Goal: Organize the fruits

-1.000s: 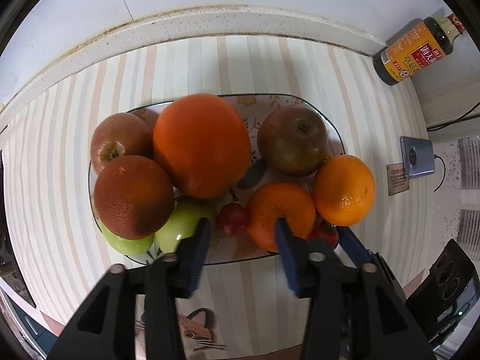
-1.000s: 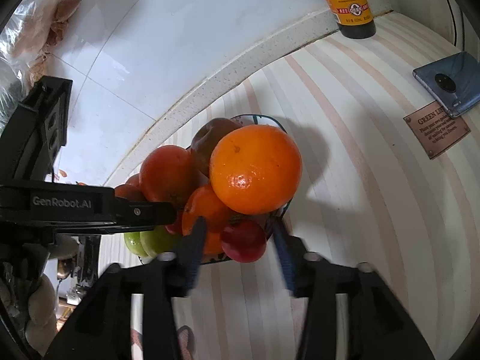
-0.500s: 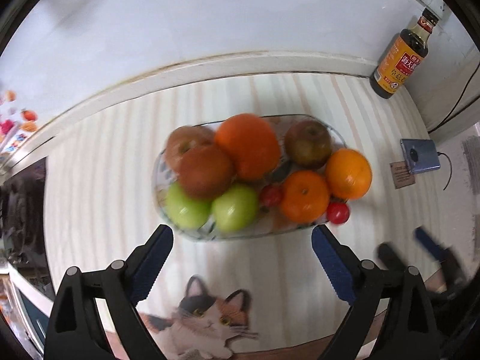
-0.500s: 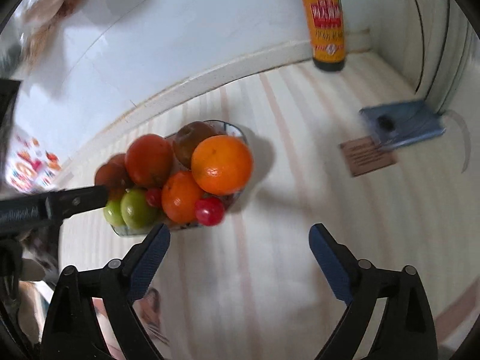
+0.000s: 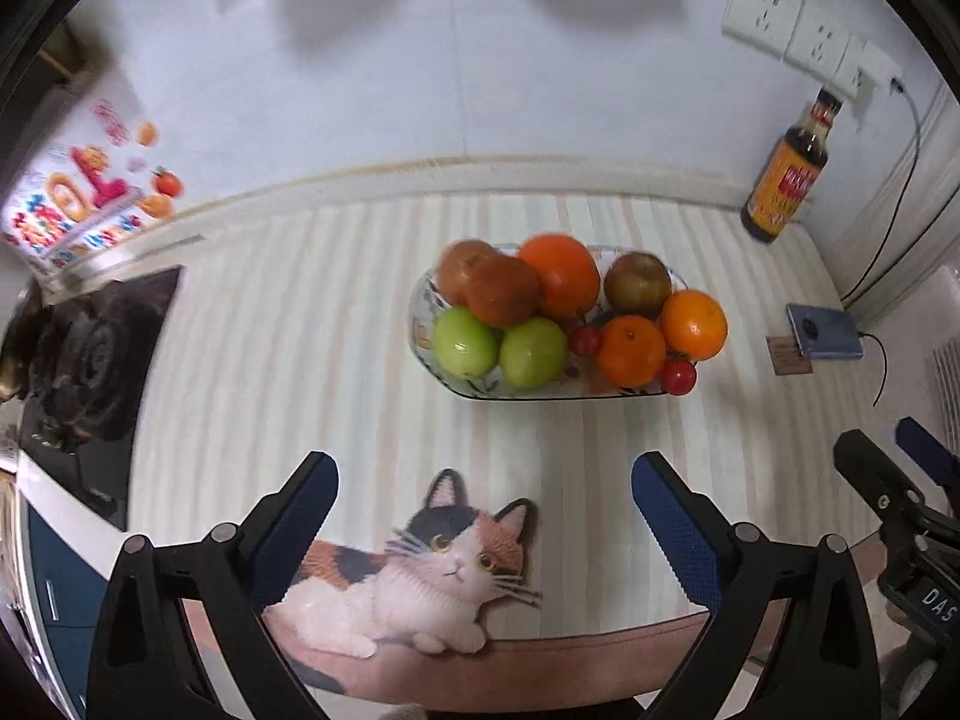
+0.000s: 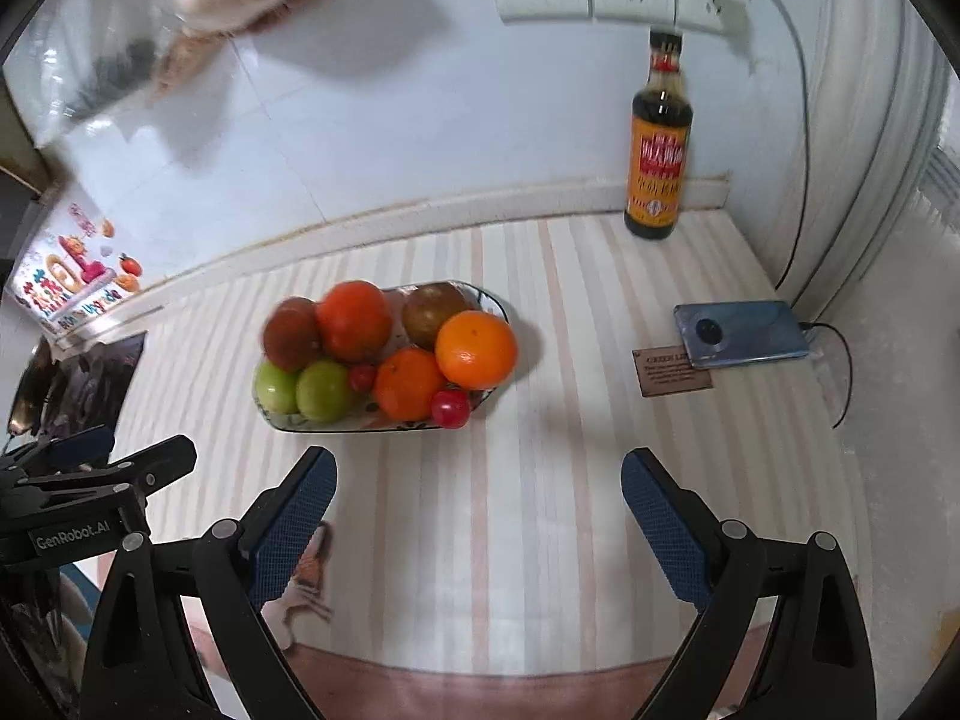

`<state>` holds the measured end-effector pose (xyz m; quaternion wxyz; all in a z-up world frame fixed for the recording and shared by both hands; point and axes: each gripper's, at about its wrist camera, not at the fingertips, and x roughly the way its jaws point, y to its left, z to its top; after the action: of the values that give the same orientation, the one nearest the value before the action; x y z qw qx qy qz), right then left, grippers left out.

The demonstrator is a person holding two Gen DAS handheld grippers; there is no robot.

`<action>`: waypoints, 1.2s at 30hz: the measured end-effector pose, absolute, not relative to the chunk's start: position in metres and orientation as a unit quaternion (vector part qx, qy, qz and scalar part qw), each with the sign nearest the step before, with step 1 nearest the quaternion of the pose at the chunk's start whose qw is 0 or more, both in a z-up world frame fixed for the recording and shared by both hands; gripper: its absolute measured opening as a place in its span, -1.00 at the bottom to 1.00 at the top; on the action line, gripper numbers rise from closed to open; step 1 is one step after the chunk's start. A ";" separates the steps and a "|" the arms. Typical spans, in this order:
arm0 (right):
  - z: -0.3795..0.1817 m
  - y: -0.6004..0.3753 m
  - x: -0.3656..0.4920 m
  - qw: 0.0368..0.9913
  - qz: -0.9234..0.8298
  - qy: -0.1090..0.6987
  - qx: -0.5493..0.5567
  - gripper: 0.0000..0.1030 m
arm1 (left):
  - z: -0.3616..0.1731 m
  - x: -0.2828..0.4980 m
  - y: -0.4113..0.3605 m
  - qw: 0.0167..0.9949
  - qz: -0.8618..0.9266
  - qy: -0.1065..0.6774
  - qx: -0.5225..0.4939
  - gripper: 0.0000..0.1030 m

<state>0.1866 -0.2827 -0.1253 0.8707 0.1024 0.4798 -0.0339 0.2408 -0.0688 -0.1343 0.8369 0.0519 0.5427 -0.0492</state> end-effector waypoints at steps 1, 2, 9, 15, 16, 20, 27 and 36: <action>-0.117 -0.280 0.179 0.874 -0.034 0.475 0.099 0.90 | -0.125 0.232 -0.065 0.844 -0.047 0.532 0.052 0.95; -0.108 -0.277 0.170 0.877 -0.034 0.469 0.098 0.90 | -0.117 0.223 -0.062 0.849 -0.046 0.524 0.051 0.95; -0.052 -0.249 0.102 0.894 -0.038 0.439 0.083 0.90 | -0.068 0.160 -0.038 0.878 -0.056 0.474 0.043 0.95; -0.010 -0.222 0.035 0.906 -0.042 0.415 0.074 0.90 | -0.034 0.104 -0.020 0.892 -0.072 0.445 0.038 0.95; -0.005 -0.219 0.026 0.907 -0.043 0.412 0.072 0.90 | -0.028 0.095 -0.017 0.893 -0.075 0.442 0.037 0.95; 0.016 -0.209 -0.012 0.914 -0.045 0.398 0.072 0.91 | -0.014 0.064 -0.012 0.900 -0.077 0.428 0.046 0.95; 0.038 -0.207 -0.051 0.921 -0.035 0.381 0.073 0.91 | 0.000 0.029 -0.005 0.910 -0.070 0.408 0.034 0.95; 0.053 -0.216 -0.072 0.925 -0.020 0.372 0.074 0.91 | 0.013 0.009 -0.001 0.917 -0.057 0.395 0.012 0.95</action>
<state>-0.0716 -0.2162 0.0528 0.9249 0.0742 0.3724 -0.0198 0.0086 -0.0009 0.0129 0.9170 0.0116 0.3946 -0.0568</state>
